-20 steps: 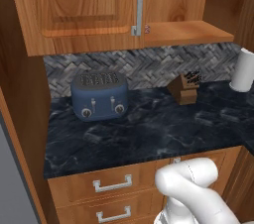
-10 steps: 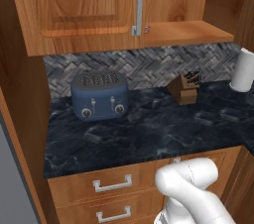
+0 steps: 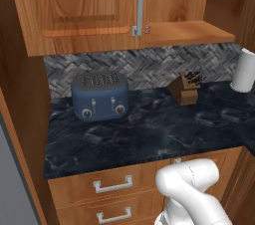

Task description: Pick up the sponge and bar soap from the sink, and place them back in the cabinet, and close the cabinet doors.

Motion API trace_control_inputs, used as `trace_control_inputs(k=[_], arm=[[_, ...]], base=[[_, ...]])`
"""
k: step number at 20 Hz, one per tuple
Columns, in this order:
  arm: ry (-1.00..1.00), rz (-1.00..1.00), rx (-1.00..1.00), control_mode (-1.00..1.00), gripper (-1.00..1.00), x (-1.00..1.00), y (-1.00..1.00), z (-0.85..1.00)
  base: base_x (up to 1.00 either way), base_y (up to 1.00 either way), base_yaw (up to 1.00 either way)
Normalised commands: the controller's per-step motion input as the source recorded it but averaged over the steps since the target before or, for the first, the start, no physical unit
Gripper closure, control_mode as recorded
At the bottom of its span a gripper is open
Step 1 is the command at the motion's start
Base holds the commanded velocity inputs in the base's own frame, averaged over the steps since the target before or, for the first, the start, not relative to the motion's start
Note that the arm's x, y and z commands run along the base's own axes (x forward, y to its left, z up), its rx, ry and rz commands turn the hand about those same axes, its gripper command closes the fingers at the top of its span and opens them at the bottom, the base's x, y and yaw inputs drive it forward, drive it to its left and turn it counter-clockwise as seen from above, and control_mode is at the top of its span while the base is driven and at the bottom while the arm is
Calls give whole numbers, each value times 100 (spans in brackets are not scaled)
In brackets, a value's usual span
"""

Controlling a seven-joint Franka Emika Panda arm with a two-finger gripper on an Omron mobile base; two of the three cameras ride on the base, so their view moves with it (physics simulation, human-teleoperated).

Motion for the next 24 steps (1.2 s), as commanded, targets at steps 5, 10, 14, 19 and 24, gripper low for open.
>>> trace_control_inputs(k=[5, 10, 14, 19, 24], arm=[[0, 0, 0, -100, -100, 0, -26, -20], [0, 0, 0, -100, -100, 0, -26, -6], [0, 0, 0, -100, -100, 1, -31, -8], [0, 0, 0, -100, -100, 0, -32, -15], [0, 0, 0, -100, -100, 12, -27, -16]], base=[[0, 0, 0], [0, 0, 0], [0, 0, 0], [0, 0, 0], [0, 0, 0]])
